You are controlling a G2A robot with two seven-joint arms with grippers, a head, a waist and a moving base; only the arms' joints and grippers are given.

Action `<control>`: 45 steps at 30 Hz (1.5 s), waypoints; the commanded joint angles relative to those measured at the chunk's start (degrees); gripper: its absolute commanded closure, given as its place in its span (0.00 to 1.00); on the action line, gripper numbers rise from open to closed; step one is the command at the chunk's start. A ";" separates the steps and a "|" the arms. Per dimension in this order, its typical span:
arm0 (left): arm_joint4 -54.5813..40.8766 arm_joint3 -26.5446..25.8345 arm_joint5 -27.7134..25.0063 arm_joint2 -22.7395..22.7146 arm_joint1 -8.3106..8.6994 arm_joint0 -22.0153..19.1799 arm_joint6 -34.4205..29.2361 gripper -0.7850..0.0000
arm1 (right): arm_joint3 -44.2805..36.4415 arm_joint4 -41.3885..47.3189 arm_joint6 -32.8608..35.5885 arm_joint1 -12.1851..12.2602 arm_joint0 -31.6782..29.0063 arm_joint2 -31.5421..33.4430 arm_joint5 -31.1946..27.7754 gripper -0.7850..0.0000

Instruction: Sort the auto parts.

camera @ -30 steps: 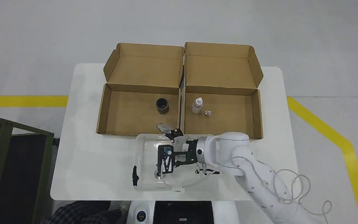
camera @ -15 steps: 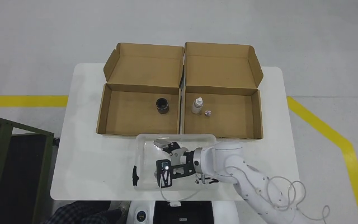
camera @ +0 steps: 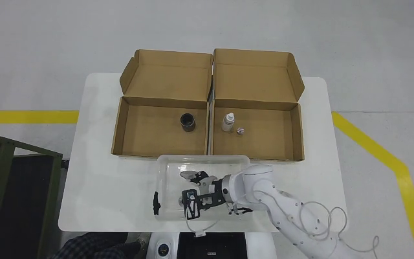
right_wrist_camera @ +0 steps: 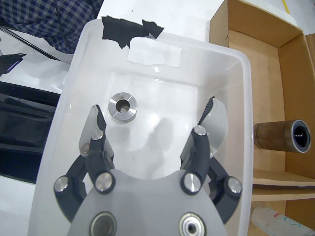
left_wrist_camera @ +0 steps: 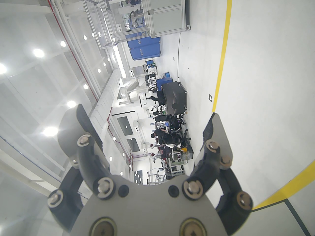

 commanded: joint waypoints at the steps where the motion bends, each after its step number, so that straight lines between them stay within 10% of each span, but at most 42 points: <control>1: 0.00 0.00 0.00 0.00 0.00 0.00 0.00 0.00 | 0.73 -0.44 -0.06 -0.02 0.09 -0.39 0.36 0.16; 37: 0.00 0.00 0.00 0.00 0.00 0.00 0.00 0.00 | 8.86 -2.62 -3.85 -1.24 3.14 -7.37 2.47 0.54; 45: 0.00 0.00 0.00 0.00 0.00 0.00 0.00 0.00 | 9.20 -1.98 -3.98 -1.33 3.59 -7.65 2.21 0.98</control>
